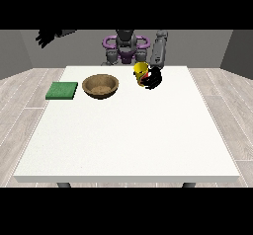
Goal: Pick the cup and pour the ball into the bowl, then pick the bowl and place it on the pad
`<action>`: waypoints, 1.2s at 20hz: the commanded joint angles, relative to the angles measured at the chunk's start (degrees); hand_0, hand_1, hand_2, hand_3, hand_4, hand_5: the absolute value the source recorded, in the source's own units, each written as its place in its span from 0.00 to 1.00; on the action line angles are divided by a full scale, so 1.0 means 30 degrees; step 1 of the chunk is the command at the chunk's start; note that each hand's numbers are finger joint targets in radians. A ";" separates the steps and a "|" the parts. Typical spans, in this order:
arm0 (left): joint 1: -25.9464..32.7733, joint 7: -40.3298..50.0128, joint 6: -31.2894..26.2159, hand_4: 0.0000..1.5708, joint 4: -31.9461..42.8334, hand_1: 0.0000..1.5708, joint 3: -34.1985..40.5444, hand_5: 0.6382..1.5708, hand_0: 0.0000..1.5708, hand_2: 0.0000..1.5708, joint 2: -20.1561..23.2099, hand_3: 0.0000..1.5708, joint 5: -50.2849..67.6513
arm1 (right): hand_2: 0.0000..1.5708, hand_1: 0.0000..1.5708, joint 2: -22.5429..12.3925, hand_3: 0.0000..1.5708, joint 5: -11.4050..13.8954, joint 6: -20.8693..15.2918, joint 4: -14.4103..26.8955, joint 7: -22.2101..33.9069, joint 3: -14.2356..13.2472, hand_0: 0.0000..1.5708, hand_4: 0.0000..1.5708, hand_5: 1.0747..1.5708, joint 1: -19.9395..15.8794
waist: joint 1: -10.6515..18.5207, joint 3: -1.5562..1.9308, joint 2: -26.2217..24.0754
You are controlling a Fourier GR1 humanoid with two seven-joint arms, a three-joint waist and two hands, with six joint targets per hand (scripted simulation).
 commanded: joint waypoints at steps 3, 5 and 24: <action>-0.1939 0.4397 0.3857 0.89 0.0101 0.84 -0.3569 0.93 0.84 1.00 -0.0087 1.00 -0.5031 | 0.00 0.00 -0.0664 0.19 -0.0188 0.0476 0.2550 0.0236 -0.0552 0.00 0.41 0.99 -0.0216 | 0.0472 0.0050 -0.1949; -0.1910 0.5612 0.5778 0.90 0.1324 0.86 -0.5040 0.97 0.86 1.00 0.0305 1.00 -0.7721 | 0.00 0.00 -0.0343 0.15 -0.0170 0.0406 0.2172 0.0810 -0.0033 0.00 0.41 0.99 -0.0085 | -0.0239 0.0098 -0.2542; -1.0266 2.1306 0.0464 0.80 0.4554 0.93 -1.3264 0.98 0.93 1.00 -0.1310 1.00 -1.9575 | 0.00 0.00 -0.1229 0.11 0.0486 0.2133 0.7252 -0.1783 -0.0653 0.00 0.44 0.97 -0.0943 | 0.0446 -0.0008 -0.3303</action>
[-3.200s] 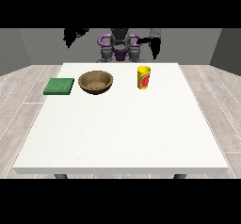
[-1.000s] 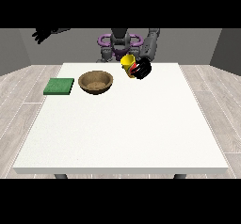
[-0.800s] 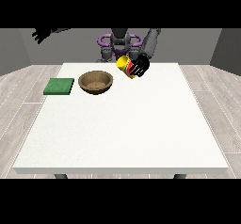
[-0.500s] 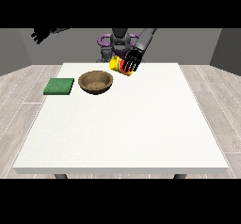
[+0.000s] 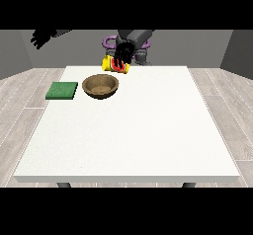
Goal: Pick the cup and pour the ball into the bowl, then pick the bowl and place it on the pad
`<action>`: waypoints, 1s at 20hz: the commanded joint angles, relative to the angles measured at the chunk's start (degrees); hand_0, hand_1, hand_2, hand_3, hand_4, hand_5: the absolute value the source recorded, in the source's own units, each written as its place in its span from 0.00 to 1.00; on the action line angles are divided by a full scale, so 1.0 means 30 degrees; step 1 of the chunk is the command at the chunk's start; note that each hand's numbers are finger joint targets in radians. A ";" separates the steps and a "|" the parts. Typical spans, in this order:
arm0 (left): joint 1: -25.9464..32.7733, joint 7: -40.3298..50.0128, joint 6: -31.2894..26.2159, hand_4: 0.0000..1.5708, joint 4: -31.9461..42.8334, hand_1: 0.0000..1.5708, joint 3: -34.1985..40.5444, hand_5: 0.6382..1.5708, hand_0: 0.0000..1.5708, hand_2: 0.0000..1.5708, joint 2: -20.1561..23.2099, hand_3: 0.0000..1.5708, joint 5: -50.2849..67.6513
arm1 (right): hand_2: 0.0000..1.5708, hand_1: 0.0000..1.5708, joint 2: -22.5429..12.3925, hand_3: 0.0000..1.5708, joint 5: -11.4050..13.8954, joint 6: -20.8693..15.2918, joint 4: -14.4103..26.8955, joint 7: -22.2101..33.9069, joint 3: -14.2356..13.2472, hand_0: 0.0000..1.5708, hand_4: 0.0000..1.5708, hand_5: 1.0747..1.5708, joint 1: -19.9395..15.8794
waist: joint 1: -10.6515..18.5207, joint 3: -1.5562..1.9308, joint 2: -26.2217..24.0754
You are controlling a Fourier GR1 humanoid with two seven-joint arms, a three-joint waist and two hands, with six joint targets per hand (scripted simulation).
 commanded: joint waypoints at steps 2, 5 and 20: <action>-0.1646 0.2957 -0.1858 0.70 0.0939 0.94 -0.2236 1.00 0.94 1.00 -0.0144 1.00 -0.3252 | 0.00 0.00 0.0056 0.16 0.0331 0.0055 0.0542 -0.0410 0.0181 0.00 0.44 0.97 -0.0246 | -0.0099 -0.0009 -0.0012; -0.1707 0.3454 -0.3950 0.67 0.0513 0.77 -0.3349 1.00 0.77 1.00 -0.0147 1.00 -0.3848 | 0.00 0.00 -0.0029 0.18 -0.0222 0.0256 0.0741 0.0606 0.0343 0.00 0.44 0.96 -0.1151 | -0.0426 -0.0024 -0.0371; -0.0211 0.2102 -0.4876 0.70 -0.5594 0.48 -0.1412 0.98 0.48 1.00 0.1406 0.98 -0.1748 | 0.00 0.00 -0.0186 0.09 0.0605 -0.1063 0.1533 0.0038 -0.0006 0.00 0.46 0.95 -0.0772 | 0.1643 -0.0063 -0.0777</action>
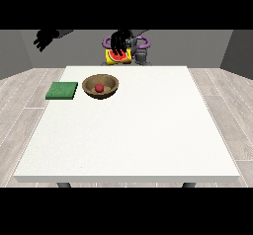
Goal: Pick the cup and pour the ball into the bowl, then pick the bowl and place it on the pad
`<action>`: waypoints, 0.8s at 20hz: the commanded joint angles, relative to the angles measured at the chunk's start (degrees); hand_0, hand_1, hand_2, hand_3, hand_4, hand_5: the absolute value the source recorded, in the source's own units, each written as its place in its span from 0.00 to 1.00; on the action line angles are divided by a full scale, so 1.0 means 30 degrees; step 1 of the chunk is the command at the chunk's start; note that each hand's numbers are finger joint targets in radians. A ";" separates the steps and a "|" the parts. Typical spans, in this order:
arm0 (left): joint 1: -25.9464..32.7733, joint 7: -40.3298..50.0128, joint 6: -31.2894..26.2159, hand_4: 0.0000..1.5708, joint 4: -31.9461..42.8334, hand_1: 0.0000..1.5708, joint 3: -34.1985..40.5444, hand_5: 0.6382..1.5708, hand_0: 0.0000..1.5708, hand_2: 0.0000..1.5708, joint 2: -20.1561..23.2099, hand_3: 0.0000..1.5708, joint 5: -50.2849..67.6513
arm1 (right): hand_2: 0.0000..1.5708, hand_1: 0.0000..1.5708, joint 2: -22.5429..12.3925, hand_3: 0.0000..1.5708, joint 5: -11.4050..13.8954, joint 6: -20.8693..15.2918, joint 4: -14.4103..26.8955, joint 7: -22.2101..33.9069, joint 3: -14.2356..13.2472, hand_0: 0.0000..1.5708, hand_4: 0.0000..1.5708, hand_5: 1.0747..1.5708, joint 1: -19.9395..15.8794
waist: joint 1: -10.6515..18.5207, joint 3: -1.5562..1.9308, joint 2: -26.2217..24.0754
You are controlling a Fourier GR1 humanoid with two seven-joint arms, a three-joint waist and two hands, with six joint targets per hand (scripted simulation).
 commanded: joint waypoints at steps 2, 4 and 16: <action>0.1500 -0.1680 0.3271 0.81 -0.2577 0.66 0.3745 1.00 0.66 1.00 0.0851 0.92 0.3729 | 0.00 0.00 -0.0309 0.09 -0.0174 -0.0665 0.0123 0.0046 -0.0727 0.00 0.46 0.95 0.0286 | 0.1583 -0.0067 -0.0227; 0.1707 -0.3128 0.3583 0.83 -0.3783 0.60 0.5825 0.98 0.60 0.87 0.1456 0.69 0.6218 | 0.00 0.00 -0.0424 0.07 0.0301 -0.1450 0.0165 0.0127 -0.0785 0.00 0.47 0.96 0.0350 | 0.2690 -0.0116 -0.0407; 0.2386 -0.8268 -0.1646 0.67 -0.8493 0.00 1.6955 1.00 0.00 0.00 0.3107 0.00 2.1730 | 0.00 0.00 0.1639 0.00 0.0787 -0.3352 0.0444 -0.1224 -0.0731 0.00 0.48 0.98 0.1055 | 0.5430 -0.0100 0.1622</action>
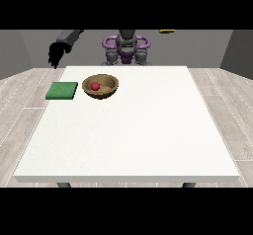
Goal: Pick the cup and pour the ball into the bowl, then pick the bowl and place it on the pad
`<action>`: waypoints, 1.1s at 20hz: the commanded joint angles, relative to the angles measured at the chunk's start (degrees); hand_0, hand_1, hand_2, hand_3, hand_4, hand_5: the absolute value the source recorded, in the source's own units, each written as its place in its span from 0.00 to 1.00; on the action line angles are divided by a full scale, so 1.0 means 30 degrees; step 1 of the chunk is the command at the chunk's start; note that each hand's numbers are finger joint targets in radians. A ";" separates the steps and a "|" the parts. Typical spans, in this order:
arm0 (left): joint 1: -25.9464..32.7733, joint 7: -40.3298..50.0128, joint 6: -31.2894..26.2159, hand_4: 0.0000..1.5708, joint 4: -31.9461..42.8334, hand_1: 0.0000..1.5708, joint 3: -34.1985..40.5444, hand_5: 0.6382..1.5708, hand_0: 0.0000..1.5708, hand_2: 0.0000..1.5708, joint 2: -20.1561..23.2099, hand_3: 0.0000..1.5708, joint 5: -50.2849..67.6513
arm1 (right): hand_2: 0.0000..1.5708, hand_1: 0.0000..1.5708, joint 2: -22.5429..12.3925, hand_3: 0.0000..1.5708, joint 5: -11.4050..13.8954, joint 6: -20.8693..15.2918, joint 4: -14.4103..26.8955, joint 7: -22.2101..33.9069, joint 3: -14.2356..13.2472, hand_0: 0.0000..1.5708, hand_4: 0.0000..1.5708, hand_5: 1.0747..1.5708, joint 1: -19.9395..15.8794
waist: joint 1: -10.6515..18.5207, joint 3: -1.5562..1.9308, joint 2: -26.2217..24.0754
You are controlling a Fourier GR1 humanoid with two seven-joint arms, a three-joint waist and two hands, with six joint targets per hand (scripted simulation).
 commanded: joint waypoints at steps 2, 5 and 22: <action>-0.0068 -0.1727 -0.4267 0.67 -0.0994 0.00 0.3716 0.99 0.00 0.00 0.1846 0.00 0.5620 | 0.00 0.00 0.1642 0.00 0.0245 -0.0832 0.0453 -0.1622 0.0123 0.00 0.46 0.99 0.0458 | 0.1209 0.0131 0.1434; 0.0322 -0.1825 -0.6811 0.67 -0.0716 0.00 0.5008 0.99 0.00 0.00 0.3568 0.00 0.7440 | 0.00 0.00 0.2225 0.00 0.0585 -0.1306 0.0770 -0.2487 0.0277 0.00 0.47 0.99 0.0563 | 0.1552 0.0154 0.1984; 0.1973 -0.0379 -0.9000 0.64 -0.2282 0.00 0.6878 0.96 0.00 0.00 0.7200 0.00 1.0435 | 0.00 0.00 0.3148 0.00 0.1273 -0.1531 0.7738 -0.6582 0.1026 0.00 0.33 0.97 -0.3444 | 0.0276 0.0184 0.3759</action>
